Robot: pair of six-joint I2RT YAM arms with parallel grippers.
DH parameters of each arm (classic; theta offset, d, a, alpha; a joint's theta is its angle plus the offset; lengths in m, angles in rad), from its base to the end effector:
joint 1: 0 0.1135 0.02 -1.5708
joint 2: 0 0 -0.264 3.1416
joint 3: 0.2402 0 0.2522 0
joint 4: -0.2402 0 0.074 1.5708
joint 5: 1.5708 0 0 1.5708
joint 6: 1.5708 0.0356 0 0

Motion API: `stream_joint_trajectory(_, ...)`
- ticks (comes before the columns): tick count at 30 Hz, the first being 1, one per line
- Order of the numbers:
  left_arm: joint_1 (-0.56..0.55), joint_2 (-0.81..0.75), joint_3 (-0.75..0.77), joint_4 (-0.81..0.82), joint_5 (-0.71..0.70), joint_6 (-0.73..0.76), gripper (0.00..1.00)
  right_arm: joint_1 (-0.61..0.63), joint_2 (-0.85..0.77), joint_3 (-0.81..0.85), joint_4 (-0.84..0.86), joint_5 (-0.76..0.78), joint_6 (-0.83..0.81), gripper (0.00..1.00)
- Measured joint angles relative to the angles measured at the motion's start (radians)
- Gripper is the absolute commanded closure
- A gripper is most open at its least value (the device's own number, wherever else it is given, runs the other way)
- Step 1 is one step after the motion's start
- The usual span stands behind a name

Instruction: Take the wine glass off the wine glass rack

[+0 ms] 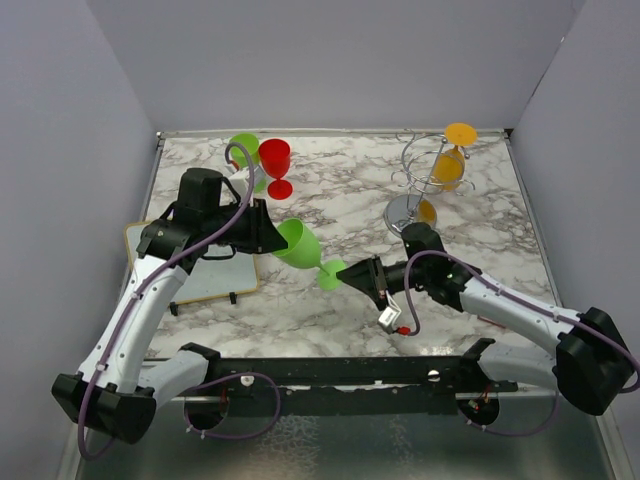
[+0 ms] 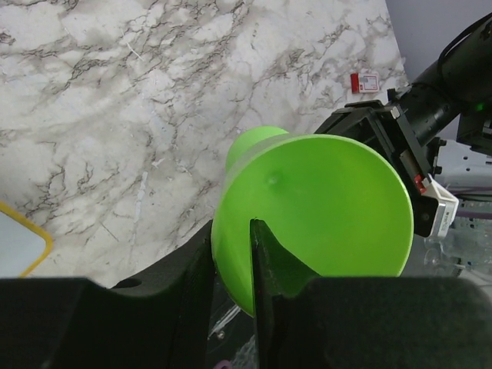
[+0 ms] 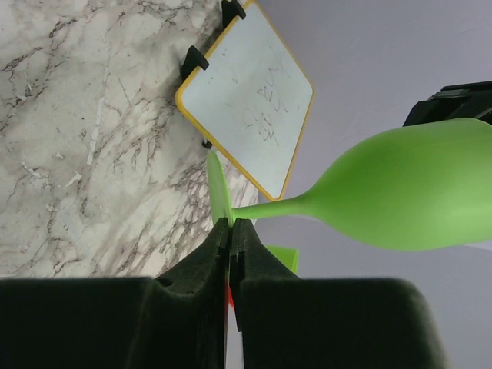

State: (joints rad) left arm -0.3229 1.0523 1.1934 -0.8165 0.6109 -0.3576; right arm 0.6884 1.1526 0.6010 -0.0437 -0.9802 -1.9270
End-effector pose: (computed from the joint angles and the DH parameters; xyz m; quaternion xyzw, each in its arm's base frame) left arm 0.1868 -0.0840 0.3722 0.1153 0.8618 -0.3933 0.2987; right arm 0.1593 0.1693 0.2249 -0.8100 -0.0103 0.0986 0.5781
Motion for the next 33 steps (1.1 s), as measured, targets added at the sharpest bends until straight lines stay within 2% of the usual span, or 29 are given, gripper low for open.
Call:
stream_joint_trajectory(5, 0.002, 0.000, -0.008, -0.003, -0.003, 0.004, 0.99, 0.006, 0.000, -0.004, 0.002, 0.003, 0.013, 0.93)
stream_joint_trajectory(9, 0.002, -0.001, -0.023, -0.005, -0.019, 0.010, 1.00, 0.009, -0.010, -0.042, 0.061, 0.003, 0.054, 0.87)
stream_joint_trajectory(13, 0.002, 0.000, -0.023, -0.009, -0.018, 0.009, 1.00, 0.013, -0.009, -0.057, 0.112, 0.002, 0.108, 0.74)
stream_joint_trajectory(14, 0.002, 0.000, -0.023, -0.010, -0.017, 0.009, 1.00, 0.013, -0.009, -0.058, 0.122, 0.002, 0.119, 0.68)
stream_joint_trajectory(15, 0.002, -0.001, -0.023, -0.012, -0.017, 0.008, 1.00, 0.013, -0.010, -0.061, 0.129, 0.002, 0.132, 0.57)
stream_joint_trajectory(16, 0.002, -0.002, -0.023, -0.014, -0.018, 0.005, 1.00, 0.013, -0.012, -0.064, 0.134, 0.003, 0.143, 0.16)
stream_joint_trajectory(17, 0.000, -0.003, -0.023, -0.016, -0.018, 0.003, 1.00, 0.013, -0.014, -0.068, 0.137, 0.003, 0.156, 0.02)
stream_joint_trajectory(26, 0.000, -0.013, 0.001, -0.042, -0.116, -0.003, 1.00, 0.013, -0.021, -0.088, 0.162, 0.013, 0.243, 0.00)
stream_joint_trajectory(30, 0.000, -0.013, 0.045, -0.056, -0.216, -0.003, 1.00, 0.013, -0.045, -0.111, 0.174, 0.031, 0.362, 0.00)
stream_joint_trajectory(33, 0.000, -0.012, 0.081, -0.068, -0.290, -0.006, 1.00, 0.013, -0.079, -0.111, 0.204, 0.042, 0.512, 0.00)
